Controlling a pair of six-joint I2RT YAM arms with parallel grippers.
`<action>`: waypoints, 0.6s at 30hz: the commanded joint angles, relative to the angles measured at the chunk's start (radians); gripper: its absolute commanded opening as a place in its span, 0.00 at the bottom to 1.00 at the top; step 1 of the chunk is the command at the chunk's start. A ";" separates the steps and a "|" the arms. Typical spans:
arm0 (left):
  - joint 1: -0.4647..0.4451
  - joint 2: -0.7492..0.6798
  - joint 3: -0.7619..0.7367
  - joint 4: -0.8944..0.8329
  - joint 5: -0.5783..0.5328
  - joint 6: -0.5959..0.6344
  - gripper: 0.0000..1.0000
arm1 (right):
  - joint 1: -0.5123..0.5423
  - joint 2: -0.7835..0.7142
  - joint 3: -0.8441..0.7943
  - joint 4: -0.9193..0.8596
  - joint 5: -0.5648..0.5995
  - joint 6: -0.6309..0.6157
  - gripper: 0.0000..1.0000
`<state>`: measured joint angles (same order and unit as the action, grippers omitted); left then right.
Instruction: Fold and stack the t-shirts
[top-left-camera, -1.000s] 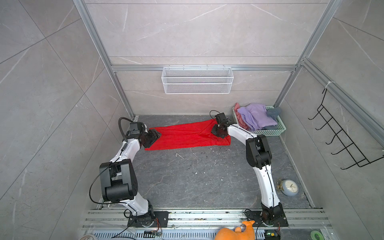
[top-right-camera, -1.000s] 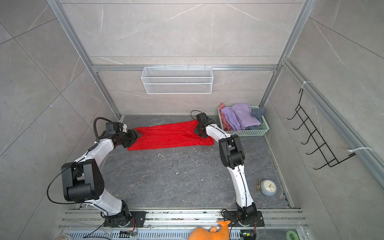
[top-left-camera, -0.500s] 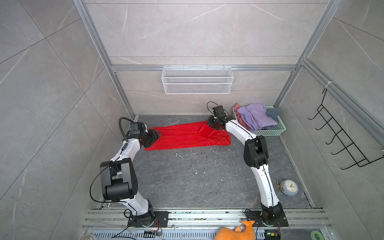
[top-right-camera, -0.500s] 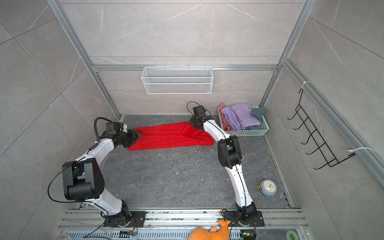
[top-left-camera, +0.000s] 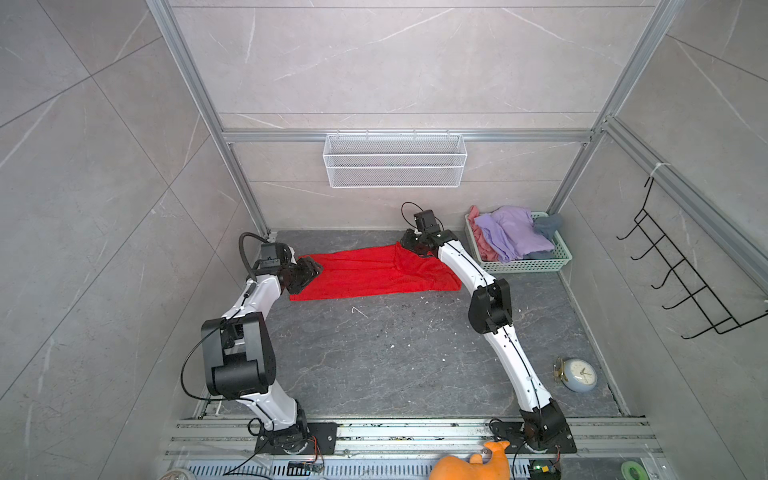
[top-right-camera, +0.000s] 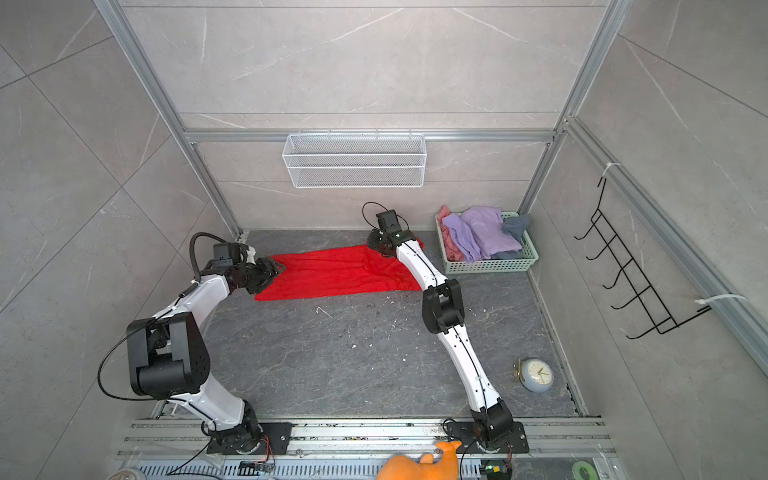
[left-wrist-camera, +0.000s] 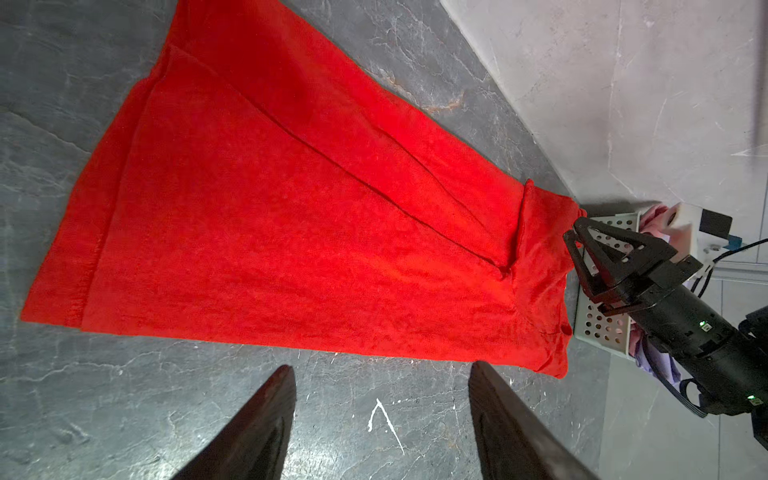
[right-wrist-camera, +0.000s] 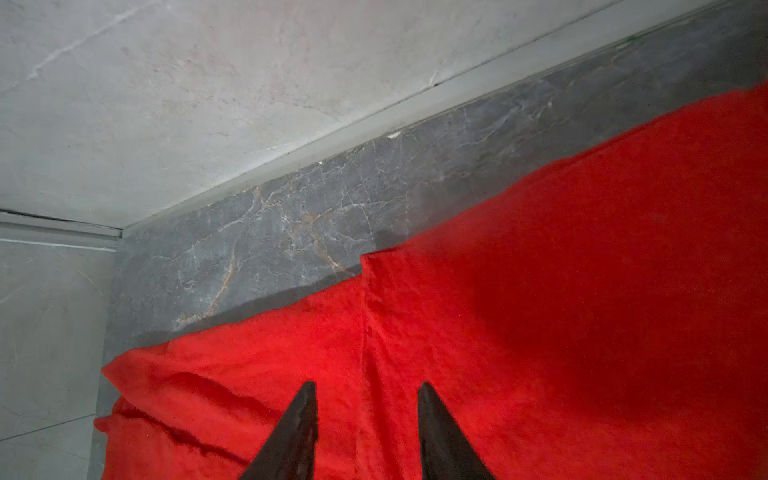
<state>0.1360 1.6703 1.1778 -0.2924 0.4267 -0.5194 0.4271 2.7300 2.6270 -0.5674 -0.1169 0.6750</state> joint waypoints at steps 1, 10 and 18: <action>0.002 0.034 0.053 -0.008 -0.006 0.024 0.68 | 0.001 -0.121 -0.111 0.035 0.039 -0.040 0.43; -0.054 0.257 0.316 -0.058 -0.060 0.060 0.68 | 0.007 -0.325 -0.484 0.076 0.137 0.015 0.55; -0.097 0.472 0.510 -0.092 -0.125 0.046 0.69 | 0.006 -0.436 -0.716 0.142 0.184 0.075 0.76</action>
<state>0.0425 2.1044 1.6436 -0.3443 0.3389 -0.4889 0.4282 2.3508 1.9560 -0.4568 0.0246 0.7235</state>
